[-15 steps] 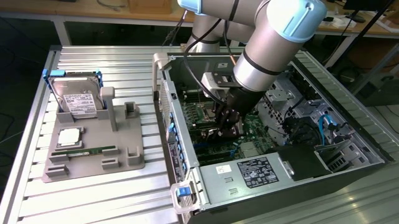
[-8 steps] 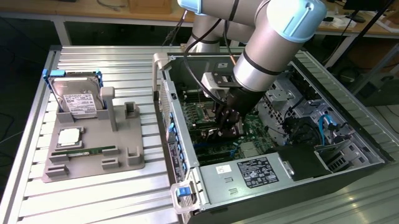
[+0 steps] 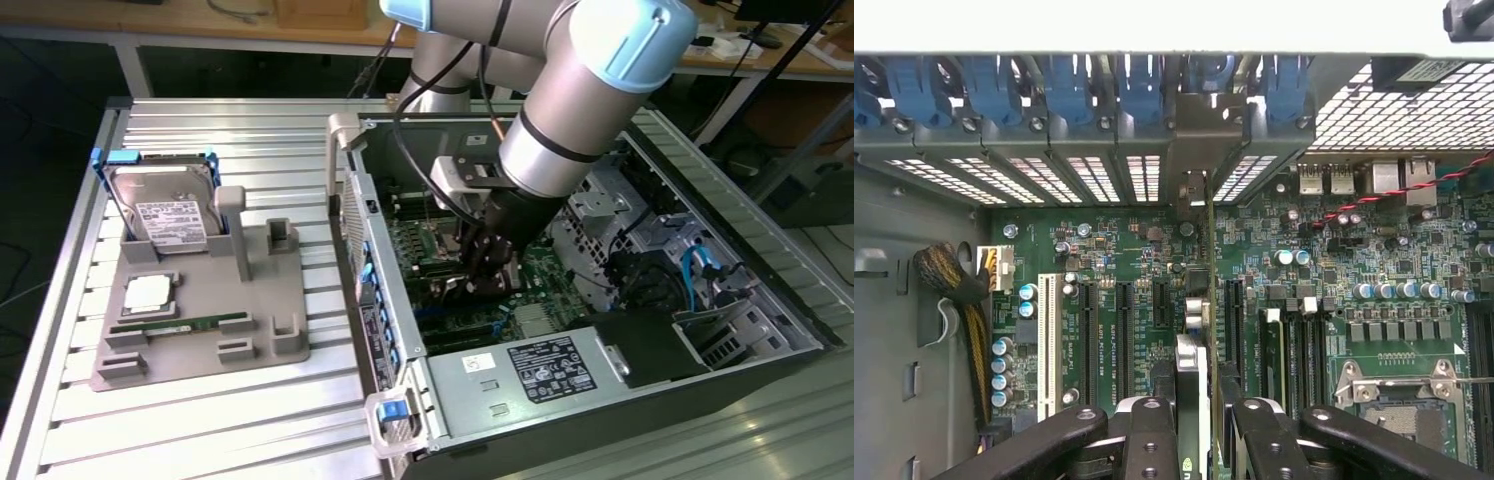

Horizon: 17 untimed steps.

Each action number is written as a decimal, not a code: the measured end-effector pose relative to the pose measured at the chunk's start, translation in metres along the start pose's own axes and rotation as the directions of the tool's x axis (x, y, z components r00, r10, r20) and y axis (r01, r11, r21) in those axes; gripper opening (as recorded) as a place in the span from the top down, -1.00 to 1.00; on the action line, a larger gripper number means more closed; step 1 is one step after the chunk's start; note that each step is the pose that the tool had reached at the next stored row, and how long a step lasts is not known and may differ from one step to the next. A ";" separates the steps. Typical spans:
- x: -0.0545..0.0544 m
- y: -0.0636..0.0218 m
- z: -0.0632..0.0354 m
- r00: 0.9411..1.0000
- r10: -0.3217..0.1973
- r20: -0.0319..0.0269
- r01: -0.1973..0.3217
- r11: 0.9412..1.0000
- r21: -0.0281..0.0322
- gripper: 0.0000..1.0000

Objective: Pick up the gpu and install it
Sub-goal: 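Insert the gpu into the slot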

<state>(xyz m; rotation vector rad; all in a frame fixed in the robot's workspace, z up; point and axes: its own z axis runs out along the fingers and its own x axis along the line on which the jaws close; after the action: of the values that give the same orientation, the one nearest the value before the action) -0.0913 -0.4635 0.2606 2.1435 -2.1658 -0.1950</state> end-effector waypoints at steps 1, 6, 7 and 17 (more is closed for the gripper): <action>0.000 0.0000 0.0004 1.000 0.000 0.000 0.000 1.000 0.000 0.47; 0.000 -0.0003 0.0019 1.000 0.000 0.000 0.000 1.000 0.000 0.47; 0.000 -0.0003 0.0022 1.000 0.000 0.000 0.000 1.000 0.000 0.47; 0.000 -0.0004 0.0027 1.000 0.000 0.000 0.000 1.000 -0.004 0.47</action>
<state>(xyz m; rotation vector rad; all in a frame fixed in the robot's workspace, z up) -0.0913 -0.4635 0.2579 2.1412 -2.1635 -0.1994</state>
